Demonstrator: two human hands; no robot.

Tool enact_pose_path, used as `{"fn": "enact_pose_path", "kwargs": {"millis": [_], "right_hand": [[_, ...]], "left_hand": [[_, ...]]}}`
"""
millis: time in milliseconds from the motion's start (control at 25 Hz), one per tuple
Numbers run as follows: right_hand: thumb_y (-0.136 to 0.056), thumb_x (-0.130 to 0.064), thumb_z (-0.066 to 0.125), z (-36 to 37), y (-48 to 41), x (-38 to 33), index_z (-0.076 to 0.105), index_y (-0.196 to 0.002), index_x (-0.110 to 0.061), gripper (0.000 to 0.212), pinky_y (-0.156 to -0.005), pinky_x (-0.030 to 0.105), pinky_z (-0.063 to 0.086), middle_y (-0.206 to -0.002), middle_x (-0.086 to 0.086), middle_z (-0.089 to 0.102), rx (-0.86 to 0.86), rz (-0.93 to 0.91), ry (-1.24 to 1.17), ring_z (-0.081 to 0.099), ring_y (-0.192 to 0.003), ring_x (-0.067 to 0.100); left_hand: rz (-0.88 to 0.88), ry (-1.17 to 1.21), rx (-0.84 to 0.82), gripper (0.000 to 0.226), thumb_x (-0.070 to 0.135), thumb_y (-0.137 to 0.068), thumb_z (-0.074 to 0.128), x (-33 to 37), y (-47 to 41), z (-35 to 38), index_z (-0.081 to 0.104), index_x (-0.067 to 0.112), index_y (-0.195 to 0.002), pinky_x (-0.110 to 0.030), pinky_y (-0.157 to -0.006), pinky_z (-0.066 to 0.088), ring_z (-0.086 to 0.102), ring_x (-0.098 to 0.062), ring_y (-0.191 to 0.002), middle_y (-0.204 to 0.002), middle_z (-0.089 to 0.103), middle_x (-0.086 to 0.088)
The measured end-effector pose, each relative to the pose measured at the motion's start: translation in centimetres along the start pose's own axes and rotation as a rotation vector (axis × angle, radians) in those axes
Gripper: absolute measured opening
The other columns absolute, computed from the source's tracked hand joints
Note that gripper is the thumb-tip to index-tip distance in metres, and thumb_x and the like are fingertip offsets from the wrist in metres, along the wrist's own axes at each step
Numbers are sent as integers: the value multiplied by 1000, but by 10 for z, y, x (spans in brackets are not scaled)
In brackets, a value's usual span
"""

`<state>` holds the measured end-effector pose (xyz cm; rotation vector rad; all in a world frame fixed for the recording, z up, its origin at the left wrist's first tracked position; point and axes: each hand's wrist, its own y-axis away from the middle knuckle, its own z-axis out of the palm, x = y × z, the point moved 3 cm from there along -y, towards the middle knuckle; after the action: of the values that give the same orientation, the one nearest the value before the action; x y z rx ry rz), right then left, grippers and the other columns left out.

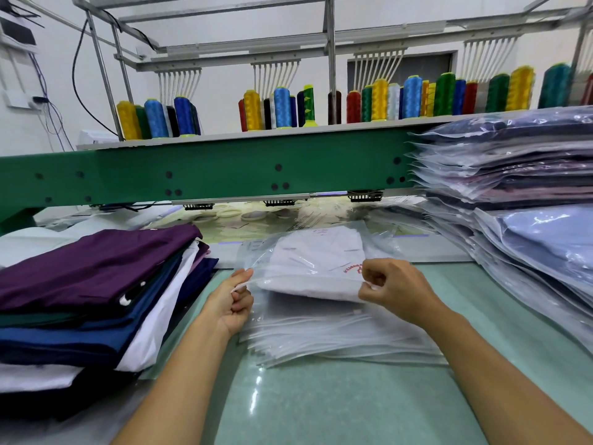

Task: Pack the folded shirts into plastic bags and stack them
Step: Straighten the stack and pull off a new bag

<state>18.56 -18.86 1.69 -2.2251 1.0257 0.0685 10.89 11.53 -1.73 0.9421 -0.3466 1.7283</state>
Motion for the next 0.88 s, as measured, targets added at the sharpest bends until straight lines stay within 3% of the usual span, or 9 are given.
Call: {"fn": "enact_pose_path", "kwargs": {"millis": [120,320,440,520,600,680,800,880], "right_hand": [[-71,-36,62,-3,1,10,43,-68,-32,19,-51,30,33,-65,-11,50,59,64,-61,40,-58,10],[-70,-28,67,-6,1,20,43,-66,-23,25,-52,30,34,-60,-6,45,195,141,-111,37,-56,10],[-71,-22,69,-8,1,22,41,-63,-21,30,-53,31,33,-56,-6,40,249,170,-153,34,-55,12],[-71,-19,70,-8,1,20,41,-63,-19,30,-53,32,34,-57,-6,39,278,171,-173,33,-56,15],[-71,-15,69,-8,0,17,40,-64,-16,30,-53,33,33,-57,-5,37,323,172,-194,31,-57,17],[-72,-11,68,-6,-2,15,40,-65,-11,28,-53,34,32,-58,-2,36,353,175,-224,29,-57,17],[-75,-6,67,-1,-5,12,40,-67,-7,28,-53,34,34,-60,0,37,341,171,-284,29,-58,15],[-75,-5,66,2,-5,9,38,-67,-10,30,-53,28,32,-61,0,39,346,168,-308,29,-57,14]], "left_hand": [[40,2,35,15,4,-97,59,1,1,-1,53,15,-88,-14,-26,17,22,-3,-29,-44,32,6],[152,24,145,19,0,-101,51,2,6,3,54,13,-88,-14,-29,19,27,-2,-32,-54,37,3],[201,10,228,14,3,-102,53,3,8,1,58,14,-93,-15,-37,30,34,-4,-42,-65,39,1],[195,38,223,5,13,-103,56,1,9,5,59,15,-99,-23,-57,48,44,-9,-57,-70,46,-1],[166,120,207,11,18,-104,56,-2,10,9,58,10,-97,-48,-78,57,51,-15,-70,-78,52,-5],[162,183,212,13,14,-103,56,-3,10,10,57,5,-93,-65,-81,56,49,-15,-69,-81,51,-7],[176,224,301,8,-1,-100,53,-3,11,6,60,1,-104,-68,-80,56,45,-15,-66,-86,49,-12],[193,267,335,8,-1,-100,52,-2,10,3,59,1,-104,-67,-82,56,44,-15,-64,-83,49,-12]]}}
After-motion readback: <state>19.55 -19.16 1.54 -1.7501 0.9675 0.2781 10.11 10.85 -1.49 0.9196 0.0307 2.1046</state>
